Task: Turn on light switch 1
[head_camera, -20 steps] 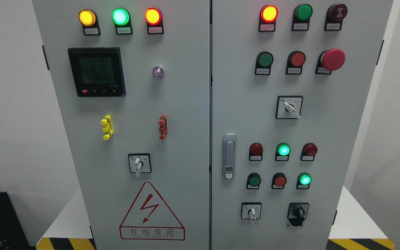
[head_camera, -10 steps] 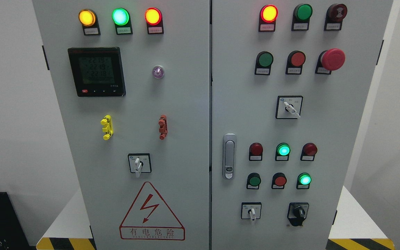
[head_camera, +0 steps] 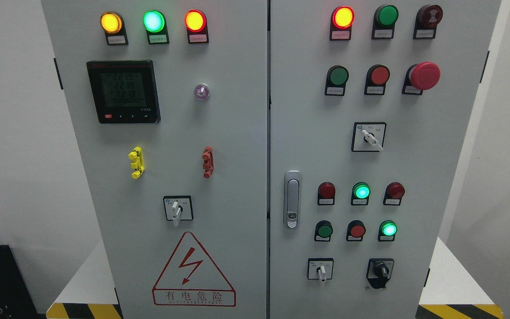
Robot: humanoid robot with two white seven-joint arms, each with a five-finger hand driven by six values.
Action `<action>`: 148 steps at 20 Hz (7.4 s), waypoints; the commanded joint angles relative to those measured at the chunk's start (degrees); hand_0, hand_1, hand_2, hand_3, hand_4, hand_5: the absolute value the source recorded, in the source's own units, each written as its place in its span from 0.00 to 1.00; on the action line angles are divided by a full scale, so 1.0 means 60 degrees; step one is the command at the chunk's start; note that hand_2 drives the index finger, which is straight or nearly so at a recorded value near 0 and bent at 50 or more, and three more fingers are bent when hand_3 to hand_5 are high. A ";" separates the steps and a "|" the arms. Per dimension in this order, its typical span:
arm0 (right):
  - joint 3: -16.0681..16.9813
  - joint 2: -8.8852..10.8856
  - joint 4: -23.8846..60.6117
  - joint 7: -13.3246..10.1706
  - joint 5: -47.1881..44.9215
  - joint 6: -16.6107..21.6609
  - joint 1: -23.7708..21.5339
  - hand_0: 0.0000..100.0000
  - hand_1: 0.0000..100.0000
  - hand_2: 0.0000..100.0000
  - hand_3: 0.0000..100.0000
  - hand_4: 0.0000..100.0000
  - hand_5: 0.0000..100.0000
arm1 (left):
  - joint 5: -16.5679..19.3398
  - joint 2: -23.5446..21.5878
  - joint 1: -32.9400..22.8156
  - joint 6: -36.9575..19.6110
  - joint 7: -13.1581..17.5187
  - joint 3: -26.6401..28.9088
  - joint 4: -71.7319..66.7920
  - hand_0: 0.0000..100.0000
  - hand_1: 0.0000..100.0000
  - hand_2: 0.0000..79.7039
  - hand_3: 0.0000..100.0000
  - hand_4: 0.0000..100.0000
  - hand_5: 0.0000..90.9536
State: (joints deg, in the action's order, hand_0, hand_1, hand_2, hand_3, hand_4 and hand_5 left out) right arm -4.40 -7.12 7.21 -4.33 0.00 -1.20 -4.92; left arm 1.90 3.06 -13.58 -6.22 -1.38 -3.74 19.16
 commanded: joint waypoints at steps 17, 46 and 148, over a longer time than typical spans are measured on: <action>0.0000 0.0000 0.0000 0.0004 -0.0234 -0.0006 0.0000 0.00 0.00 0.00 0.00 0.00 0.00 | 0.0811 -0.1110 -0.1648 0.0100 0.2705 0.1869 1.4747 0.53 0.36 0.00 0.18 0.26 0.00; 0.0000 0.0000 0.0000 0.0004 -0.0234 -0.0006 0.0000 0.00 0.00 0.00 0.00 0.00 0.00 | -0.0346 -0.0671 0.1941 0.1957 0.0216 0.0625 1.6406 0.09 0.74 0.56 0.73 0.83 0.74; 0.0000 0.0000 0.0000 0.0004 -0.0234 -0.0006 0.0000 0.00 0.00 0.00 0.00 0.00 0.00 | 0.1573 0.0911 0.5808 0.7014 -0.1836 0.0302 1.5805 0.17 0.78 0.67 0.77 0.86 0.75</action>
State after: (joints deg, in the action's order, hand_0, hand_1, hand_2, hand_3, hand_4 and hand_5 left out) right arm -4.39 -7.12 7.21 -4.33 0.00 -1.18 -4.92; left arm 11.36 8.43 20.84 35.52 -12.41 -0.02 114.16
